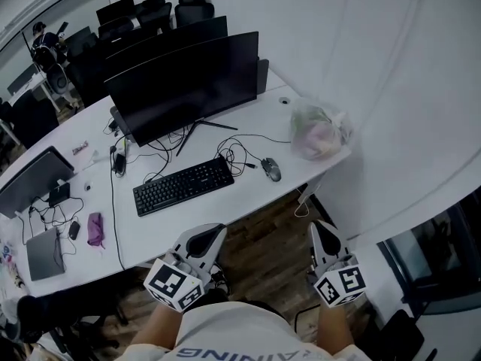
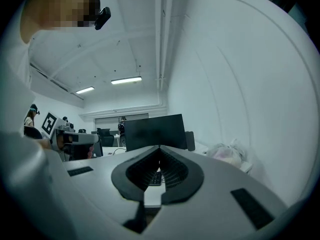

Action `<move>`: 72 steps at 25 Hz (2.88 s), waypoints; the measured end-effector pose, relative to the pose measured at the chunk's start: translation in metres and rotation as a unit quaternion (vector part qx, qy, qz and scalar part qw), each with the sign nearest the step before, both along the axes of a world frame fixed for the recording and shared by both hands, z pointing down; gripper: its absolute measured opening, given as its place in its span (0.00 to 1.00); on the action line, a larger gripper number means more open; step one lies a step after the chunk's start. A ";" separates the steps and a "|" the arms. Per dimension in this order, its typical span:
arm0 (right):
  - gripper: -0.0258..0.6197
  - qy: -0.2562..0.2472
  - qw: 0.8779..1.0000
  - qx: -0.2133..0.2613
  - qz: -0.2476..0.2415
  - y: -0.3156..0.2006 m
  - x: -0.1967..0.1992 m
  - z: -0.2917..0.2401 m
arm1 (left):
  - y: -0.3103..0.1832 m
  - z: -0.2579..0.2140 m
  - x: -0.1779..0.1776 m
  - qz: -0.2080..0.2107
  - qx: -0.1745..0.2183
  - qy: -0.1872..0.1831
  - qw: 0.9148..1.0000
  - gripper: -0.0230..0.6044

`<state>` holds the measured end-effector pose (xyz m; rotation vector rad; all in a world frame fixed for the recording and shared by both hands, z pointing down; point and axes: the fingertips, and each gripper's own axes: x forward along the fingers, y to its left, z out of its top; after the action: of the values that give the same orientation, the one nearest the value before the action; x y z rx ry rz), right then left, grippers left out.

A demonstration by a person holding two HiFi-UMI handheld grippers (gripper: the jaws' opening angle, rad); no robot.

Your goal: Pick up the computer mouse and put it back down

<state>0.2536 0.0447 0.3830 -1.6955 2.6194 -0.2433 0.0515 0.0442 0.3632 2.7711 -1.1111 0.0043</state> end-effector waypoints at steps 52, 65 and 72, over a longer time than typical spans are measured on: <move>0.08 0.101 0.993 -0.036 -0.053 -0.255 -0.045 0.055 | -0.221 0.051 -0.037 -0.067 -0.067 -0.006 0.995 0.04; 0.40 0.121 0.982 -0.129 -0.061 -0.289 -0.043 0.159 | -0.235 0.080 -0.033 -0.105 -0.117 -0.027 0.987 0.04; 0.47 0.138 0.974 -0.162 -0.071 -0.298 -0.043 0.208 | -0.239 0.103 -0.034 -0.122 -0.146 -0.036 0.981 0.04</move>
<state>0.2107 -0.2529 0.5910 -1.7434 3.0541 -0.4974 0.0170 -0.1944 0.4660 2.3820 -1.3411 0.2221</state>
